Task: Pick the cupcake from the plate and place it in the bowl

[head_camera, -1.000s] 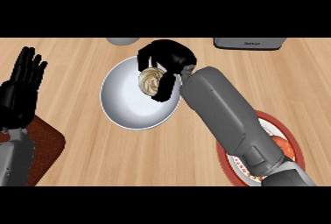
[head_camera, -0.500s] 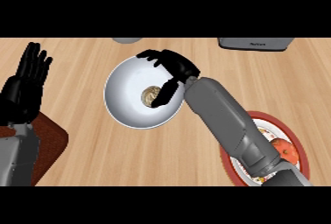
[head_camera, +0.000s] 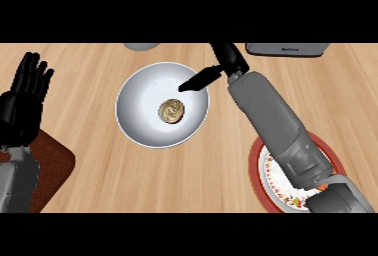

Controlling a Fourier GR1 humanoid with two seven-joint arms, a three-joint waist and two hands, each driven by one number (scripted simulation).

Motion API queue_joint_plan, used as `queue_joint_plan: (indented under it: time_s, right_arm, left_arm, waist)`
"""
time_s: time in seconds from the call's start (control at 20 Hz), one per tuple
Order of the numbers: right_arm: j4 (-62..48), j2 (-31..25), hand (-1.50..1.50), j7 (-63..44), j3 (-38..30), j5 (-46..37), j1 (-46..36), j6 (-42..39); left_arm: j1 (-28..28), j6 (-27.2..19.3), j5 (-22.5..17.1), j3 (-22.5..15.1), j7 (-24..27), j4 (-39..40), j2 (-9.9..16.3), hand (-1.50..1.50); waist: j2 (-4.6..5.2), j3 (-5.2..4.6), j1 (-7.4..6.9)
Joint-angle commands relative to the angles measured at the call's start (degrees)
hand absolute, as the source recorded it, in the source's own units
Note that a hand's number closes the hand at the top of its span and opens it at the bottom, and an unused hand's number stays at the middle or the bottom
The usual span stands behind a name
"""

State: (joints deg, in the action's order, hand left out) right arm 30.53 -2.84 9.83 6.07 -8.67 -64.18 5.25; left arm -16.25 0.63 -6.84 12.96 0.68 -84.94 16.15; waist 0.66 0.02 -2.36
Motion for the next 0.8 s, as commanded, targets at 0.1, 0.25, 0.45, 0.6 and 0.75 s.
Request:
queue_joint_plan:
  time_s: [0.1, 0.25, 0.45, 0.6, 0.75]
  right_arm:
    - [-6.5, -7.6, -1.5, 5.0, -8.6, 4.8, -2.0, -2.5]
    - [-10.1, -11.5, -1.5, 9.7, -10.9, 6.5, -0.9, -7.9]
    - [-14.7, -17.0, -1.5, 15.2, -13.0, 7.2, 0.0, -13.6]
    - [-17.1, -20.6, -1.5, 17.3, -14.2, 7.7, -0.4, -17.7]
    - [-19.1, -24.5, -1.5, 17.8, -14.9, 7.9, -0.3, -22.4]
  left_arm:
    - [0.5, -1.0, 0.3, -0.1, -0.4, -1.4, -0.7, 0.0]
    - [-1.9, -1.1, 0.3, -0.2, -1.8, -0.6, -0.2, 0.0]
    - [-1.6, -0.1, -0.1, 0.0, -0.5, 0.3, 0.0, 0.0]
    - [-0.7, 0.5, -0.3, -0.4, 0.0, -0.6, -0.3, 0.0]
    - [-2.6, -1.3, 1.2, -1.2, -1.3, -0.7, -0.7, 0.0]
  waist:
    - [0.15, 0.02, 0.31]
    - [0.3, 0.05, 0.33]
    - [0.74, 0.08, -0.45]
    - [0.85, 0.11, -1.12]
    - [0.95, 0.14, -0.97]
